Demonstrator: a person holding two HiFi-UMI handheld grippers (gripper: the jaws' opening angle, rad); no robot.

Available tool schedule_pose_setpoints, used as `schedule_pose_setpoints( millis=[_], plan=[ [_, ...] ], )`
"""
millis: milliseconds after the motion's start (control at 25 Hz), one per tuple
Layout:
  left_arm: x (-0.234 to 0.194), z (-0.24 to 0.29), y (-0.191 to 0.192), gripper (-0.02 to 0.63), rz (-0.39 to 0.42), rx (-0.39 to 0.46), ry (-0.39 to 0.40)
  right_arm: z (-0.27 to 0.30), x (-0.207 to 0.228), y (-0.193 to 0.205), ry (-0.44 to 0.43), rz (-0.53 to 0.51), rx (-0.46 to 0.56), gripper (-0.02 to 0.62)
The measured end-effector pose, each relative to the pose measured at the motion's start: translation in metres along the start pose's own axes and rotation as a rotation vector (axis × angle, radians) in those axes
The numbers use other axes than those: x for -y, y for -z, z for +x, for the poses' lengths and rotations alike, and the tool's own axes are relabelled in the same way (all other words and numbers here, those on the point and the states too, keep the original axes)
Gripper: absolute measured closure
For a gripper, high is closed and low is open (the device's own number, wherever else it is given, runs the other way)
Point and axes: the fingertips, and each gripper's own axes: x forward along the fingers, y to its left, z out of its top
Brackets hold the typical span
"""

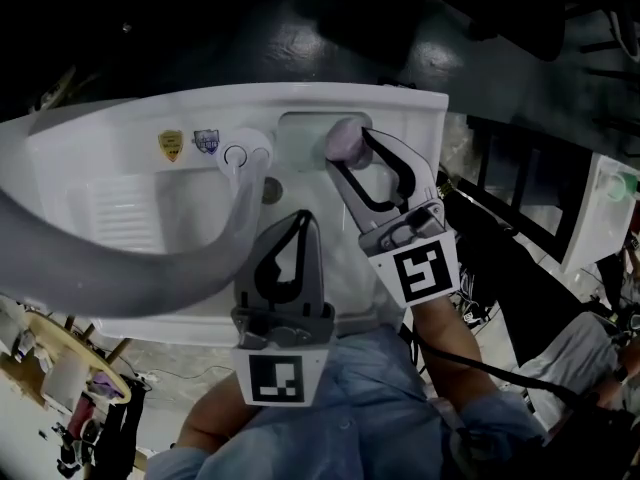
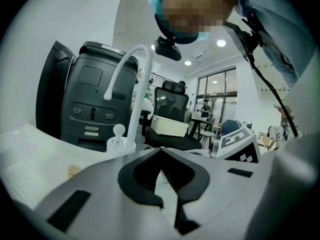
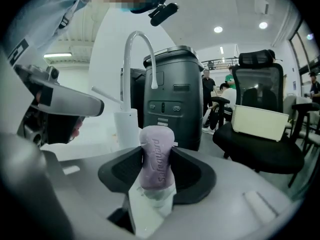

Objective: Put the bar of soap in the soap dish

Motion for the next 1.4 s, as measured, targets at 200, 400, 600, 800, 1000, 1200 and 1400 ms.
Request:
schedule_pose_setpoints(
  millis=[200,400,600,800,1000,1200,1400],
  plan=[
    [-0.007,0.001,0.004,0.600,-0.007,-0.007,-0.013,0.008,-0.006,0.013,-0.009,-0.050,-0.054,0.420],
    [-0.009,0.001,0.004,0.600,-0.012,-0.007,-0.019,0.012,-0.011,0.016,-0.031,-0.102,-0.081,0.419],
    [-0.012,0.000,0.004,0.600,-0.009,-0.005,-0.025,0.016,-0.015,0.018,-0.045,-0.146,-0.103,0.416],
    [-0.015,-0.001,0.004,0.600,-0.013,-0.005,-0.038,0.019,-0.017,0.019,-0.050,-0.174,-0.114,0.416],
    [-0.016,-0.001,0.003,0.600,-0.022,-0.002,-0.043,0.020,-0.018,0.022,-0.055,-0.229,-0.129,0.431],
    [-0.017,-0.001,0.004,0.600,-0.022,-0.003,-0.046,0.020,-0.020,0.023,-0.079,-0.243,-0.138,0.431],
    [-0.018,-0.001,0.004,0.600,-0.019,-0.006,-0.049,0.017,-0.023,0.021,-0.082,-0.243,-0.131,0.431]
  ],
)
